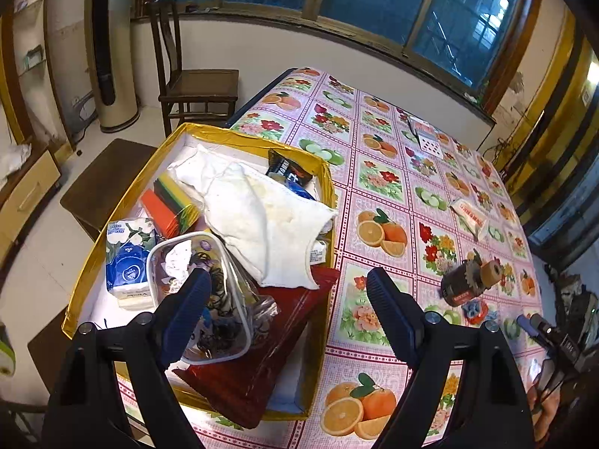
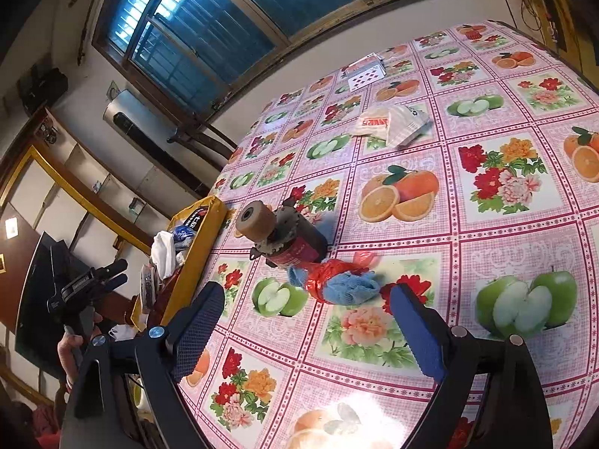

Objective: Organize soft objects
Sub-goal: 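Move both tools back over the table toward the remaining items, then grasp the white plastic bag with red print with the right tool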

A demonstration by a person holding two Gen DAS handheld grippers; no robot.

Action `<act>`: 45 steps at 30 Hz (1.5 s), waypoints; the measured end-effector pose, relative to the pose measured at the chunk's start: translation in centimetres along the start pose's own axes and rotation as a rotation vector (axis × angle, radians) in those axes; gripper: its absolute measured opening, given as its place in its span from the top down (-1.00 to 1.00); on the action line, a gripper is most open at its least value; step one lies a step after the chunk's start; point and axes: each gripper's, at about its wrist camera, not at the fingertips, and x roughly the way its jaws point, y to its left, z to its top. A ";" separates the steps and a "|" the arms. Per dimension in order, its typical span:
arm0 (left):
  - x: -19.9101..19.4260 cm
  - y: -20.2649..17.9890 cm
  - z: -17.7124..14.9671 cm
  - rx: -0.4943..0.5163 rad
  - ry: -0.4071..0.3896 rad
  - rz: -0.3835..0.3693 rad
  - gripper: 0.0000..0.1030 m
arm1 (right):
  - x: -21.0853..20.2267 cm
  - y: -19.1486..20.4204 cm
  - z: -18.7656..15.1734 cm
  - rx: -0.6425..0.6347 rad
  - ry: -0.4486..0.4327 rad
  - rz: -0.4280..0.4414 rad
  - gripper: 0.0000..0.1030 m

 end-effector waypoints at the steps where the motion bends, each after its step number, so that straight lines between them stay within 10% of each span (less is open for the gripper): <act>1: -0.1 -1.0 -0.5 0.032 -0.010 0.014 -0.66 | 0.0 0.2 0.0 -0.003 -0.001 0.004 -0.79; 27: 4.9 -22.9 -11.3 0.406 -0.028 -0.051 -0.66 | -3.3 -1.6 -2.2 -0.017 -0.010 -0.085 -0.79; 36: 6.4 -24.4 -11.6 0.403 0.028 -0.083 -0.66 | -1.6 -1.4 0.7 -0.103 0.002 -0.162 -0.79; 45: 9.0 -26.2 -10.2 0.189 0.211 -0.215 -0.66 | 5.5 -2.4 9.3 -0.333 0.106 -0.327 -0.82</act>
